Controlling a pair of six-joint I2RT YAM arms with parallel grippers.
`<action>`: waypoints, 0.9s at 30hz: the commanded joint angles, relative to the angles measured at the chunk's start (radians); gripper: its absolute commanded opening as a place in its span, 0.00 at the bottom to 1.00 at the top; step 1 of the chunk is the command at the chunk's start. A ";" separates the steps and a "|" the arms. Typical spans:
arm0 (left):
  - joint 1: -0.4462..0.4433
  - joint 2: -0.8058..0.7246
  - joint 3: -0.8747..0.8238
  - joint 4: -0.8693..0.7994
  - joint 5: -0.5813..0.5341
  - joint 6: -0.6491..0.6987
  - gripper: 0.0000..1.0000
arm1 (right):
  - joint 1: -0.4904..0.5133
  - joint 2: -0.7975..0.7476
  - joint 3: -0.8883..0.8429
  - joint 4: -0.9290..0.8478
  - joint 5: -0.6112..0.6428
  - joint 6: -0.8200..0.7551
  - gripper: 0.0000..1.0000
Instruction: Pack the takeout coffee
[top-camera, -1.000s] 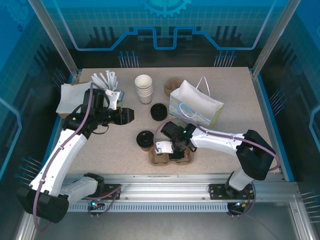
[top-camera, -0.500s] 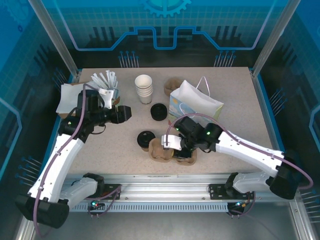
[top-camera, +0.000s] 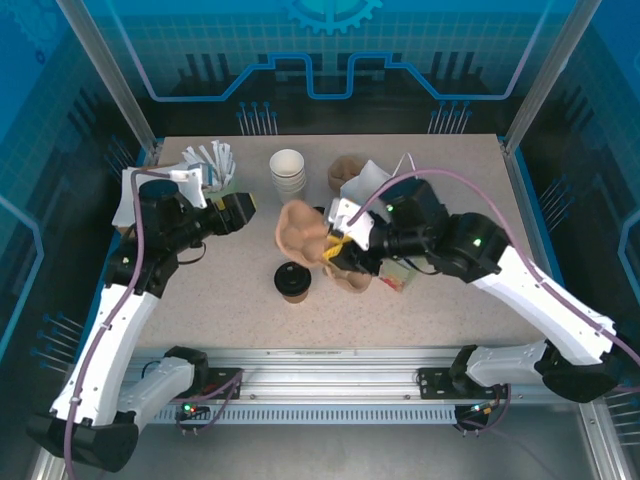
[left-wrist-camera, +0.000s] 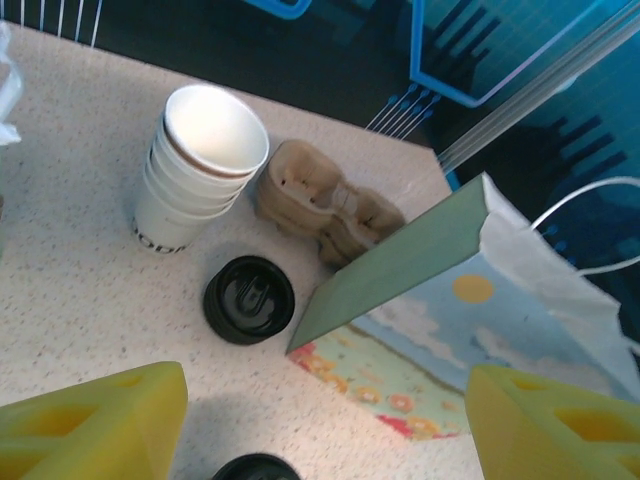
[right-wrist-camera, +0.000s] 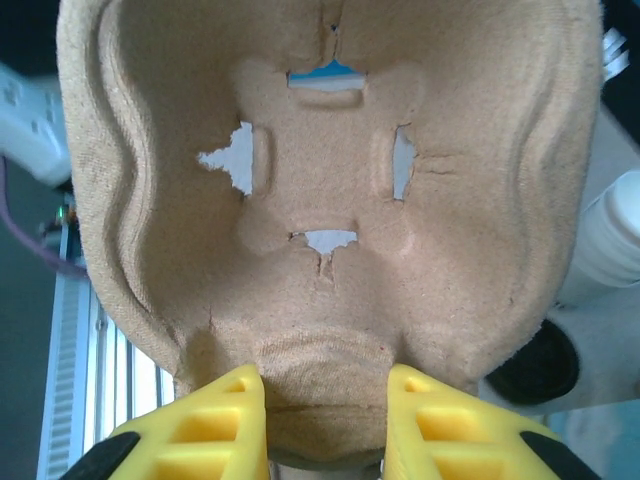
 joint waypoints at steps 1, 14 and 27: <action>0.007 -0.004 0.013 0.099 0.008 -0.090 0.76 | -0.042 0.011 0.118 -0.044 0.008 0.080 0.26; -0.244 0.311 0.184 0.172 -0.013 0.073 0.74 | -0.312 0.034 0.315 -0.109 -0.011 0.130 0.26; -0.351 0.745 0.514 0.091 0.101 0.289 0.69 | -0.524 0.063 0.243 -0.089 -0.093 0.156 0.25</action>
